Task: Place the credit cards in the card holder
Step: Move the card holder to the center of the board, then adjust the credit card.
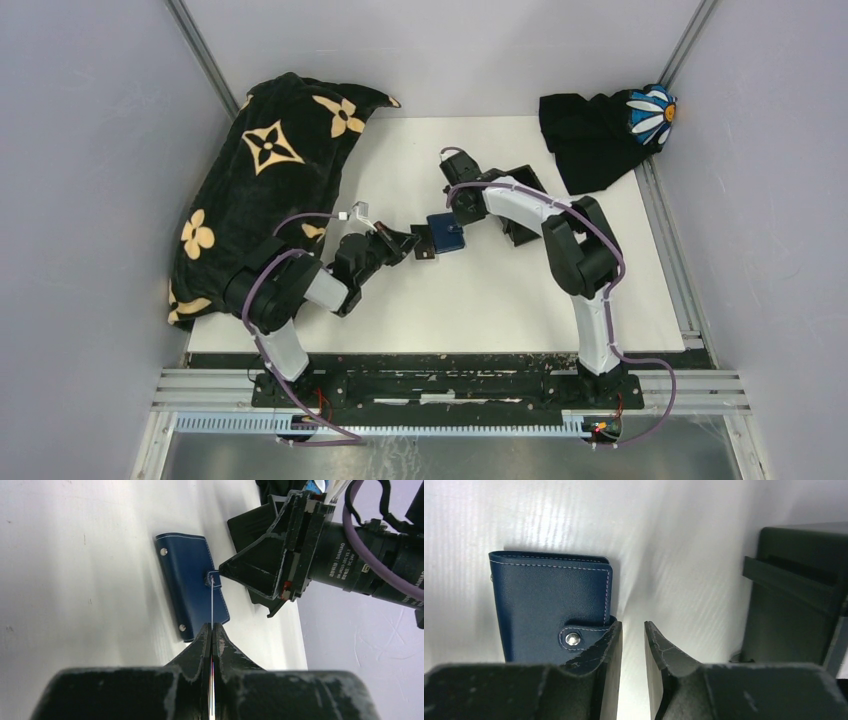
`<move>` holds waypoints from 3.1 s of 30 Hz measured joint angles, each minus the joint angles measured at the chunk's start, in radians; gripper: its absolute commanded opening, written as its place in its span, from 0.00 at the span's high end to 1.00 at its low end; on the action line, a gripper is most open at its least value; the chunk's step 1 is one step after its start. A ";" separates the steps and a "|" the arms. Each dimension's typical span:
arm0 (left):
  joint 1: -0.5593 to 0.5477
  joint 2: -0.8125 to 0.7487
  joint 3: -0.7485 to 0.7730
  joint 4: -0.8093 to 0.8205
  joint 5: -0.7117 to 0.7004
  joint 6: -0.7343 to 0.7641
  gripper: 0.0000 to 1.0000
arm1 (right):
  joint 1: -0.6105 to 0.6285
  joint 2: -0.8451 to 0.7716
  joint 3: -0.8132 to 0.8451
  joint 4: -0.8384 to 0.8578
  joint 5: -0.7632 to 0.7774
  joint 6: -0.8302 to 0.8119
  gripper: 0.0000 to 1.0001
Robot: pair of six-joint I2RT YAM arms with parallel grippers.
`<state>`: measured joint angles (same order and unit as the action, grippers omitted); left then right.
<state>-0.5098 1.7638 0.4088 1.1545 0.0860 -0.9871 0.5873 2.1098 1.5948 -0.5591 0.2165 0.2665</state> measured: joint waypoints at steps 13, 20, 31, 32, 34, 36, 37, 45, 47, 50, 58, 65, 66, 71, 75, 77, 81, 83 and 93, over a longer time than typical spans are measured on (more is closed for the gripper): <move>0.000 -0.101 -0.033 -0.010 -0.036 0.001 0.97 | 0.091 0.010 -0.010 0.027 -0.032 0.052 0.70; 0.000 -0.181 -0.061 -0.063 -0.082 0.006 0.97 | 0.118 -0.019 -0.042 0.036 0.021 0.060 0.65; 0.000 -0.214 -0.089 -0.102 -0.129 0.020 0.97 | 0.164 -0.197 -0.102 0.069 0.068 0.064 0.57; 0.000 -0.213 -0.089 -0.100 -0.129 0.020 0.97 | 0.167 -0.219 -0.125 0.089 0.051 0.072 0.57; 0.000 -0.212 -0.089 -0.093 -0.125 0.020 0.97 | 0.175 -0.246 -0.159 0.111 0.027 0.084 0.57; 0.002 -0.211 -0.091 -0.078 -0.110 0.019 0.97 | 0.174 -0.280 -0.212 0.143 -0.016 0.106 0.56; 0.003 -0.210 -0.092 -0.073 -0.106 0.019 0.97 | 0.171 -0.292 -0.233 0.158 -0.035 0.117 0.56; 0.010 -0.206 -0.092 -0.034 -0.053 0.018 0.97 | 0.111 -0.354 -0.369 0.308 -0.226 0.226 0.55; 0.011 -0.202 -0.092 -0.021 -0.043 0.017 0.97 | 0.090 -0.355 -0.392 0.351 -0.280 0.255 0.55; 0.011 -0.188 -0.092 -0.002 -0.022 0.005 0.97 | 0.061 -0.355 -0.426 0.416 -0.357 0.299 0.54; 0.026 -0.119 -0.092 0.059 0.027 -0.045 0.97 | 0.011 -0.348 -0.481 0.601 -0.533 0.427 0.54; 0.035 -0.075 -0.090 0.132 0.048 -0.082 0.97 | -0.007 -0.320 -0.516 0.700 -0.603 0.490 0.54; 0.038 -0.071 -0.089 0.140 0.052 -0.087 0.97 | -0.010 -0.317 -0.523 0.710 -0.609 0.496 0.54; 0.045 -0.055 -0.086 0.171 0.061 -0.105 0.97 | -0.023 -0.293 -0.539 0.754 -0.642 0.523 0.54; 0.051 -0.023 -0.082 0.202 0.075 -0.124 0.97 | -0.031 -0.267 -0.549 0.806 -0.676 0.554 0.55; 0.055 -0.005 -0.079 0.219 0.078 -0.132 0.97 | -0.034 -0.255 -0.558 0.841 -0.695 0.573 0.55; 0.059 0.029 -0.076 0.253 0.082 -0.145 0.97 | -0.040 -0.225 -0.579 0.922 -0.739 0.626 0.56; 0.061 0.048 -0.073 0.269 0.082 -0.155 0.97 | -0.045 -0.204 -0.591 0.977 -0.764 0.661 0.58; 0.077 0.091 -0.056 0.306 0.082 -0.182 0.86 | -0.060 -0.154 -0.623 1.163 -0.828 0.784 0.95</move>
<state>-0.4332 1.8545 0.3527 1.4601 0.1680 -1.1694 0.5278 1.9560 0.9714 0.6041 -0.6113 1.0500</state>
